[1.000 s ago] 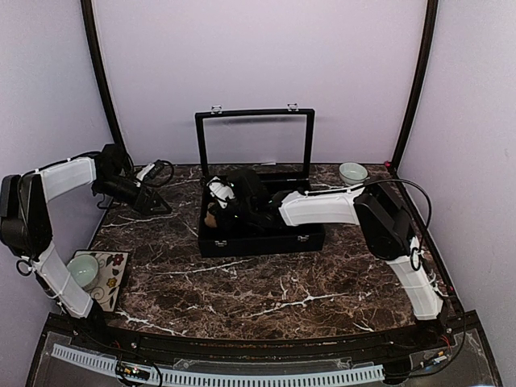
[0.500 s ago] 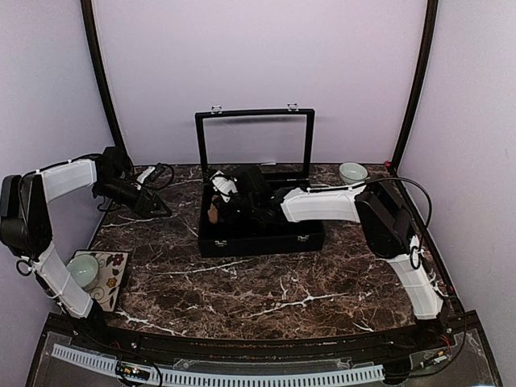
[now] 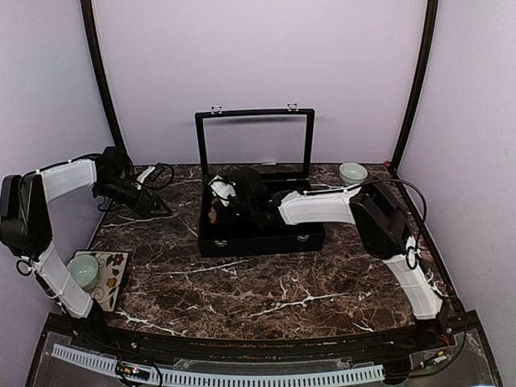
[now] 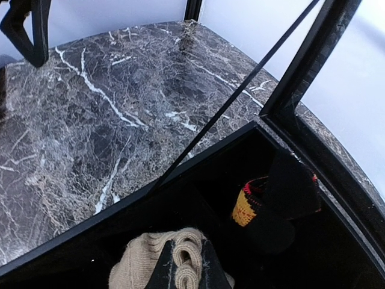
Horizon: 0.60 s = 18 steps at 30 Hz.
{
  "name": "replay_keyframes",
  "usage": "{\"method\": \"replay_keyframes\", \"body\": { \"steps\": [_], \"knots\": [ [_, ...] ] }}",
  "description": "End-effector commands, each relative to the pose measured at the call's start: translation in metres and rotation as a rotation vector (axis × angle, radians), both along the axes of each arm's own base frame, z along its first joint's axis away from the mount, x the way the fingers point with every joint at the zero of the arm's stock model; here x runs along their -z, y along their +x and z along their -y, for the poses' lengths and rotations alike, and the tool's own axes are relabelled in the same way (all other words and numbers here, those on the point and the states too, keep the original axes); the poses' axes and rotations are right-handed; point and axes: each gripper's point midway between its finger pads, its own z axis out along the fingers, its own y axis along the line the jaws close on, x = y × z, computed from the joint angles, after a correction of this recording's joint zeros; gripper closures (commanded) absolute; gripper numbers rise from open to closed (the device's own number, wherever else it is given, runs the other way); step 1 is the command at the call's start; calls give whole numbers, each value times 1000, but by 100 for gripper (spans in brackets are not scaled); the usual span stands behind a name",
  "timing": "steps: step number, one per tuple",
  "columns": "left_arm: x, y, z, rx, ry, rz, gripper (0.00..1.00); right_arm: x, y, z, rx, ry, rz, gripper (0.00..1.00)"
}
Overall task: Roll the socks
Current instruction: Place the sock in the storage box.
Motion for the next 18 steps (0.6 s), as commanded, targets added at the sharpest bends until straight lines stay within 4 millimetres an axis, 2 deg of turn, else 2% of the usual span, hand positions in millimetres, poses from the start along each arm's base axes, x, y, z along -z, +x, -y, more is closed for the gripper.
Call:
{"method": "replay_keyframes", "body": {
  "steps": [1,5,9,11,14,18],
  "knots": [
    [-13,-4,0,-3,-17,28,1,7,11,-5,13,-18,55,100],
    [-15,-3,0,-3,-18,30,1,18,8,-11,-12,-34,41,100],
    [-15,-4,0,-3,-17,30,1,27,-3,-16,-28,-62,51,100],
    [-16,-3,0,-3,-18,31,1,26,0,-14,0,-74,68,100],
    [-17,-4,0,-4,-21,31,1,12,16,-5,89,-70,138,100],
    [-19,-5,-1,-4,-14,40,1,11,14,-13,44,-75,151,98]
  ]
}}
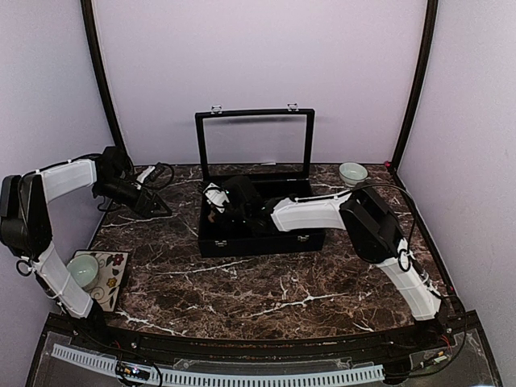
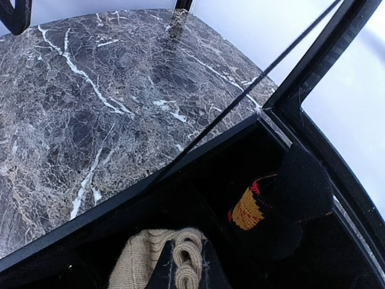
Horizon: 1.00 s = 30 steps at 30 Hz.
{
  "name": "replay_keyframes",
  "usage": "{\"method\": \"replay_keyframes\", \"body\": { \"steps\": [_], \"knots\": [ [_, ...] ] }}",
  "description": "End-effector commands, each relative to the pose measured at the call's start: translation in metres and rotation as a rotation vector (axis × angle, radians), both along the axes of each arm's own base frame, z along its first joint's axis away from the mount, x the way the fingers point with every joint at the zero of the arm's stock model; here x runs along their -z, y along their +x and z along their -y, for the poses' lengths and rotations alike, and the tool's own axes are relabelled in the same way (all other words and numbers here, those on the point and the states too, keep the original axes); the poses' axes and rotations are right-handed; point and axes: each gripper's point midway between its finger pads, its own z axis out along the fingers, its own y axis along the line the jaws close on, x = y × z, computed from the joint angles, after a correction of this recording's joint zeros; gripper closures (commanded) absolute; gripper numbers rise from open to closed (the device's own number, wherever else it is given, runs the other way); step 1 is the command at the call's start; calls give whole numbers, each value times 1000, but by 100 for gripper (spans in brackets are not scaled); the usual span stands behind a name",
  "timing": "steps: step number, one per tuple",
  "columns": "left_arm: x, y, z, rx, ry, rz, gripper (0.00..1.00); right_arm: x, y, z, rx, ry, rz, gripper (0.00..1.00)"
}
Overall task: Roll the socks
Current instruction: Place the sock in the storage box.
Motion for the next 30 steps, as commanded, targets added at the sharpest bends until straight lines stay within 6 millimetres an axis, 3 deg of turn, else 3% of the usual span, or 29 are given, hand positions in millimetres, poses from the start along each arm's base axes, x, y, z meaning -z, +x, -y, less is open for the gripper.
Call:
{"method": "replay_keyframes", "body": {
  "steps": [1,4,7,10,13,15,16,17,21,25,27,28,30],
  "knots": [
    [-19,-5,-1,-6,-13,40,1,-5,6,-9,-7,4,46,95],
    [-19,-5,-1,-4,-16,39,1,3,-4,-15,-53,19,-18,81],
    [-20,-7,1,12,-24,39,1,3,-13,-16,-74,46,-66,58],
    [-20,-5,-1,20,-4,40,1,-9,-15,-12,-64,65,-70,52],
    [-22,-2,-5,14,12,49,1,-38,-13,-7,-51,102,-51,49],
    [-21,3,-12,-18,57,70,1,-60,-11,-3,-37,132,-41,42],
    [-23,5,-15,-31,72,81,1,-71,-10,-1,-29,151,-42,31],
    [-24,7,-18,-43,86,94,1,-80,-10,2,-23,167,-46,3],
    [-31,23,-38,-150,168,160,1,-116,-13,15,3,229,-60,0],
    [-40,46,-83,-389,324,272,1,-144,-24,42,51,277,-56,1],
    [-47,51,-117,-554,406,342,1,-154,-27,67,118,299,-43,1],
    [-40,47,-130,-614,432,361,1,-157,-28,83,161,308,-37,0],
    [-38,46,-134,-607,409,438,1,-162,-27,121,263,332,-25,0]
  ]
}}
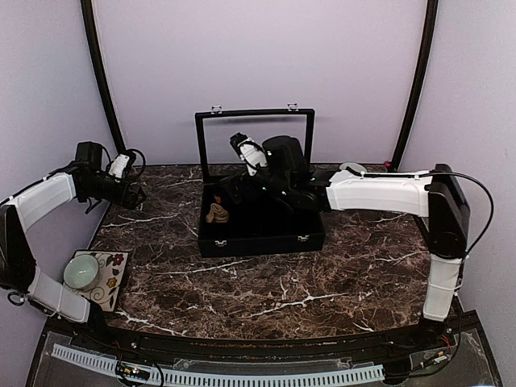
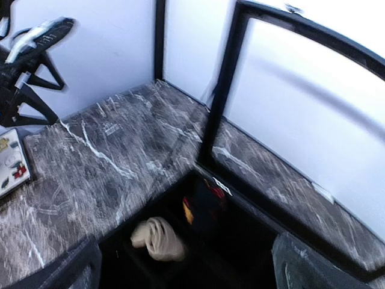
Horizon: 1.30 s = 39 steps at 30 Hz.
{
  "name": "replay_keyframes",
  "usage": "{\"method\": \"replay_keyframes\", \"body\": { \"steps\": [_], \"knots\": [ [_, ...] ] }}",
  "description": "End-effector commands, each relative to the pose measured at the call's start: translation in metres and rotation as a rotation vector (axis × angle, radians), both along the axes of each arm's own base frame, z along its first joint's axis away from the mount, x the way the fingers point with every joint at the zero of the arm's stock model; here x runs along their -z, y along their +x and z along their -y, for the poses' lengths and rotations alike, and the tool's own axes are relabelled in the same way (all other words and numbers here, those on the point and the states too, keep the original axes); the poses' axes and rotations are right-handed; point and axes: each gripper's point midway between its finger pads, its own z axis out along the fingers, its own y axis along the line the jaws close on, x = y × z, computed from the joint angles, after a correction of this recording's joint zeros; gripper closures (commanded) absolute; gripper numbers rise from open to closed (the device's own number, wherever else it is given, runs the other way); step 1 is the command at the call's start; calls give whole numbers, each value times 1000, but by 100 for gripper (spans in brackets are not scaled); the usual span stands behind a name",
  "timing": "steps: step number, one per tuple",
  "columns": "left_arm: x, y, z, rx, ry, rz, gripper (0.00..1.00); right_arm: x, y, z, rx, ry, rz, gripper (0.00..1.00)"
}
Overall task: Roll the socks
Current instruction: Place the sock in the storage box, then reset both arms
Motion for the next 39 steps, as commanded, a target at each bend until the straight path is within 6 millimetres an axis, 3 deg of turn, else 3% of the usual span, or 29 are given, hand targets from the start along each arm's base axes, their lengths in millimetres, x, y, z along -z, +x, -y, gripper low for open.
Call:
{"method": "replay_keyframes", "body": {
  "steps": [1,2,5,7,11,16,17,20,22,25,32,36,39],
  "knots": [
    [-3,9,-43,-172,74,178,1,-12,12,73,239,87,-4,0],
    [6,10,-46,-193,65,162,1,-22,12,100,305,142,-15,0],
    [31,14,-41,-188,-20,127,1,0,15,188,517,202,-76,0],
    [45,16,-37,-188,-56,153,1,1,10,242,644,246,-59,0],
    [65,19,-32,-173,-97,250,1,21,-11,353,969,242,22,0],
    [59,27,-22,-146,-182,281,1,46,-56,449,1241,191,184,0],
    [57,26,-19,-146,-213,291,1,44,-63,465,1290,226,226,0],
    [47,21,-5,-91,-299,390,1,42,-71,488,1326,257,258,0],
    [51,15,3,-54,-286,416,1,45,-75,499,1336,221,298,0],
    [50,14,-7,-107,-202,484,1,53,-72,509,1343,171,301,0],
    [46,0,-48,-361,-87,553,1,70,-57,515,1282,192,322,0],
    [54,-6,-34,-320,-65,509,1,68,-47,511,1234,207,346,0],
    [41,7,-36,-349,-69,600,1,69,-42,510,1211,200,340,0]
  ]
}}
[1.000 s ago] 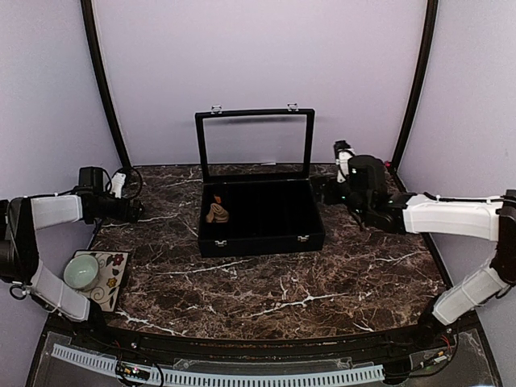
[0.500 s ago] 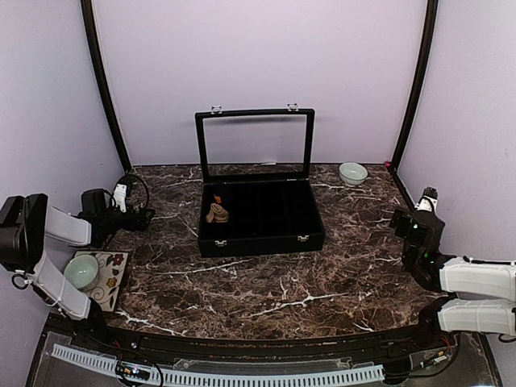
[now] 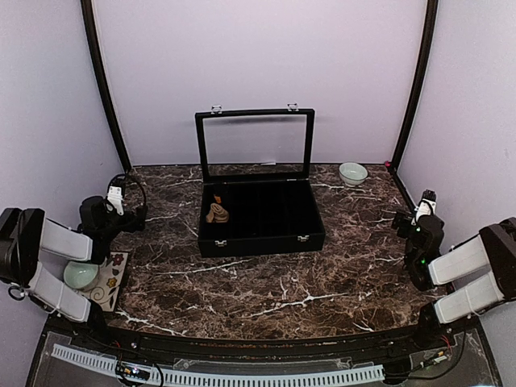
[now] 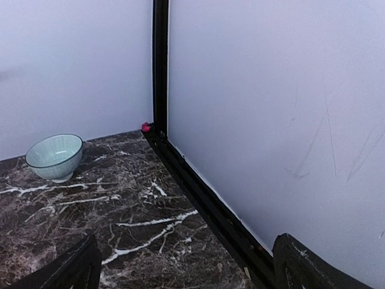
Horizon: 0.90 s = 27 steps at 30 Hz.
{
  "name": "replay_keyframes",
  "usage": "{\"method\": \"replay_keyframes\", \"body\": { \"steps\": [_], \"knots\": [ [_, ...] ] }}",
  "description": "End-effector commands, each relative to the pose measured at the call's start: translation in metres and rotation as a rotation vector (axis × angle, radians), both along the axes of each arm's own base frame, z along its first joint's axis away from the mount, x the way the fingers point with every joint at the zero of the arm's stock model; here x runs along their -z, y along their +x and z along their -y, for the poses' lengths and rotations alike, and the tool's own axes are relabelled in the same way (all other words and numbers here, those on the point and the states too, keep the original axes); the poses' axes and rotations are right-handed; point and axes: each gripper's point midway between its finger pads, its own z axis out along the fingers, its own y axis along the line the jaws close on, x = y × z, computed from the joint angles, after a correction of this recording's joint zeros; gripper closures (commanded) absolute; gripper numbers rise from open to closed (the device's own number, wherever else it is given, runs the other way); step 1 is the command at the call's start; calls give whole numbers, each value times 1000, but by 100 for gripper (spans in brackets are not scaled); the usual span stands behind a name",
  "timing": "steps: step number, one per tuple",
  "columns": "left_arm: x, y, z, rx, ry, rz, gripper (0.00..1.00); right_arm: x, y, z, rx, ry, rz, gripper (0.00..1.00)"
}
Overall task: Roll the socks
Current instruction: Reset both arms
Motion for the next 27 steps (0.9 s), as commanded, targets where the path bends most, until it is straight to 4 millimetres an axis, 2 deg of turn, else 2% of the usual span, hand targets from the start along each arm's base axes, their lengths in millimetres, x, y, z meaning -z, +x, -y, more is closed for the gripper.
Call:
{"method": "replay_keyframes", "body": {
  "steps": [1,2,3,5,7,8,9,13,16,17,18,19,21,22,23,27],
  "knots": [
    [-11,15,-2,-49,22,86,1,-30,8,-7,-66,7,127,0],
    [-3,21,2,-53,50,54,1,-30,9,-7,-72,4,127,0],
    [-5,22,5,-54,69,75,1,-30,10,-8,-80,0,125,0],
    [-10,12,5,-59,58,112,1,-30,14,-12,-112,-16,120,1],
    [-22,-15,12,-12,54,257,1,-28,17,-16,-134,-32,120,0],
    [-23,-37,18,26,66,327,1,-26,19,-16,-136,-38,119,1],
    [-27,-44,23,51,78,360,1,-24,20,-17,-138,-42,116,0],
    [-16,-24,17,7,69,261,1,-17,36,-17,-171,-37,74,0],
    [-10,-5,6,-52,52,194,1,-8,53,-20,-263,11,30,0],
    [-5,-3,4,-34,29,164,1,1,57,-21,-304,43,0,0],
    [-4,-1,3,-27,17,158,1,6,54,-20,-335,58,13,0],
    [-5,-1,1,-36,16,169,1,-3,52,-18,-334,54,61,0],
    [-4,1,-2,-51,10,153,1,4,54,-16,-324,61,21,0],
    [-4,0,-2,-51,11,155,1,-2,53,-16,-325,56,52,0],
    [-6,1,-1,-48,13,167,1,3,53,-16,-323,61,24,0],
    [-5,0,-1,-48,12,164,1,0,52,-21,-352,46,31,0]
  ]
}}
